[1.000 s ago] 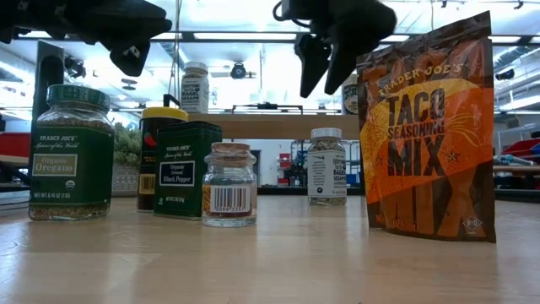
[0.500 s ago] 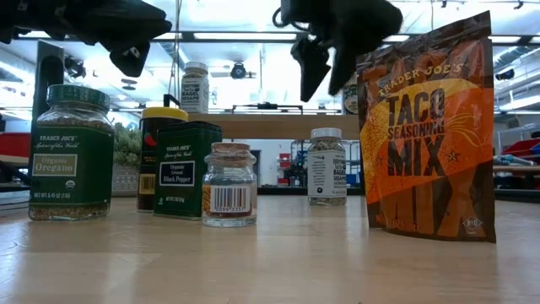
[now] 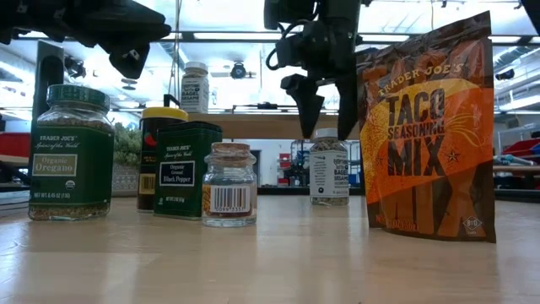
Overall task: Shelf spices
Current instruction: Put the white seasoning bottle on the shelf aligned with the other white seasoning bottle
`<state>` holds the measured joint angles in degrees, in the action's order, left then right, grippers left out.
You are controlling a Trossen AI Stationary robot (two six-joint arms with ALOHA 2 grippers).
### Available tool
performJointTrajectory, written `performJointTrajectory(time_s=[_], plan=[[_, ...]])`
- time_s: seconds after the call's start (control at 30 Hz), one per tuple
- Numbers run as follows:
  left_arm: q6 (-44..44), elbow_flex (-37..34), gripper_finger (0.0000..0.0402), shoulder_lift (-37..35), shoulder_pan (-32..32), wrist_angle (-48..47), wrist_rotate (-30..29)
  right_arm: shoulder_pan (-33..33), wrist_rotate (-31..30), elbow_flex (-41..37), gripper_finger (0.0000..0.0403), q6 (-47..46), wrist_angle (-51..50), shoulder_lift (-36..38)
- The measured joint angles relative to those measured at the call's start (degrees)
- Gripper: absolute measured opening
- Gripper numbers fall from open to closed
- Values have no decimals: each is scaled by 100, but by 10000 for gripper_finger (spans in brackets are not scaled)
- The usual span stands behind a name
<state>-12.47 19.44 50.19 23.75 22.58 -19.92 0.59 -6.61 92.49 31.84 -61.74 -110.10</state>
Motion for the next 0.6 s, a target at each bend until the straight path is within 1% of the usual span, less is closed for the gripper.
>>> performJointTrajectory(time_s=[0.23,0.4,0.47,0.6], plan=[[0,0,69,2,0,-33,0,-213,39,-2,335,294,-206,-49],[7,0,69,2,0,-32,-2,-290,44,-2,317,521,-222,-46],[12,0,69,2,0,-34,-1,-298,133,-4,309,556,-252,-46],[17,0,69,2,0,-36,-2,-294,173,-202,299,580,-182,-46]])
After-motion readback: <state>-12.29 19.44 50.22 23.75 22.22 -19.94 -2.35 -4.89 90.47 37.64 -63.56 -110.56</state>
